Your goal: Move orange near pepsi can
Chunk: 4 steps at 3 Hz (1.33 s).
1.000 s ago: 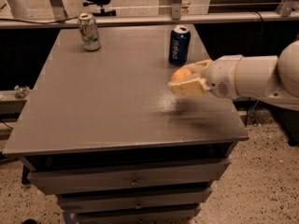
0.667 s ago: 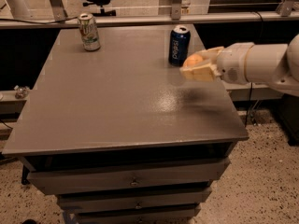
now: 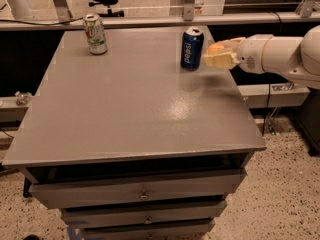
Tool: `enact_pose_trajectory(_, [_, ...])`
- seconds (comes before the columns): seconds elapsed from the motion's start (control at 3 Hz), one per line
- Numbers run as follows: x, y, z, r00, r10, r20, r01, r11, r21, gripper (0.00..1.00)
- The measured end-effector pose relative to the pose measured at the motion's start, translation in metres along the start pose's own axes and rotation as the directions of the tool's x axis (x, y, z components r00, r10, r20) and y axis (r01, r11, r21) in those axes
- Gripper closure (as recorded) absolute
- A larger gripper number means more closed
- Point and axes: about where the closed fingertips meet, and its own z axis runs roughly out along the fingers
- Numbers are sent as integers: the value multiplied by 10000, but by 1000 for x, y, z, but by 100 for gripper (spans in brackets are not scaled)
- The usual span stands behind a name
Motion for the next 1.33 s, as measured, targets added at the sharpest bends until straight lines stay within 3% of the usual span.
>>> enact_pose_trajectory(0.67, [29,-17,33,9973,739,47,-739,9973,-39,100])
enact_pose_trajectory(1.33, [48,-11,50,9932,1144,-202,-1151,9927,-364,59])
